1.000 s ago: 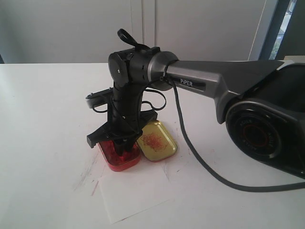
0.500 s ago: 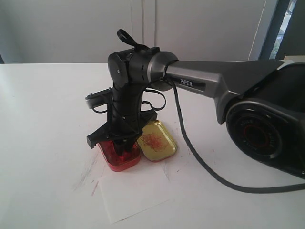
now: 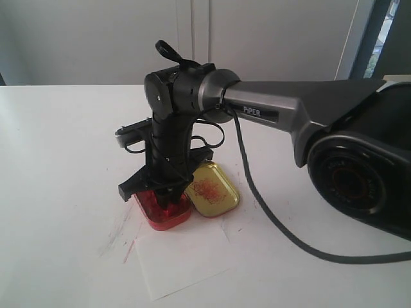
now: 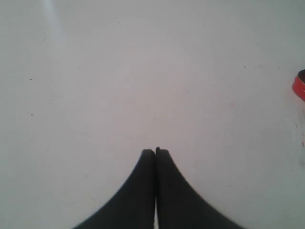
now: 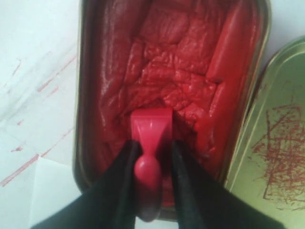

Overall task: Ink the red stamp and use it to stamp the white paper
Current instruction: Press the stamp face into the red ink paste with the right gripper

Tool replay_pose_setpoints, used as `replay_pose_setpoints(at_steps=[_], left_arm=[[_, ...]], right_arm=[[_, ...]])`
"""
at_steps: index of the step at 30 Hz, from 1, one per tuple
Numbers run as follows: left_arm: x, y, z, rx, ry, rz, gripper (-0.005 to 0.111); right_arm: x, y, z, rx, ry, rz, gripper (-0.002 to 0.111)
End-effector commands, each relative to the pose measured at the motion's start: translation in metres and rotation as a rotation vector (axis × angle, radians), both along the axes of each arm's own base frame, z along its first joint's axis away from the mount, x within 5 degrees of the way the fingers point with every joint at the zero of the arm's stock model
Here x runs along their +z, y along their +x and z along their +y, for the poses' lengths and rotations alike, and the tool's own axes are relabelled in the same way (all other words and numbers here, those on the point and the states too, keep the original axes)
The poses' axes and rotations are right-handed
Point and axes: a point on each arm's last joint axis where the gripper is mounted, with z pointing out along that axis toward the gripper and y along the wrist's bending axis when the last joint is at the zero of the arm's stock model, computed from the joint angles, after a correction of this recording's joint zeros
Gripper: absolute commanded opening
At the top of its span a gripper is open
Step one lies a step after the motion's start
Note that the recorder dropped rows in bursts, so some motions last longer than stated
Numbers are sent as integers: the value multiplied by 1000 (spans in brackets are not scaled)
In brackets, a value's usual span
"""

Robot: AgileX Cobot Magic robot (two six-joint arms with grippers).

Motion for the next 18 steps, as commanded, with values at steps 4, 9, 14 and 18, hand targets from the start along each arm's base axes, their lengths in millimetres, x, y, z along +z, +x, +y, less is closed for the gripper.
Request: replay_pose_setpoints(at_steps=[4, 9, 14, 18], left_arm=[[-1, 0, 0, -2, -8, 1, 0], [-1, 0, 0, -2, -8, 1, 0], [-1, 0, 0, -2, -8, 1, 0], [-1, 0, 0, -2, -8, 1, 0]], right_arm=[[19, 1, -3, 7, 17, -47, 0], [29, 1, -3, 5, 37, -76, 0], [31, 1, -3, 5, 42, -82, 0], [31, 1, -3, 5, 42, -82, 0]])
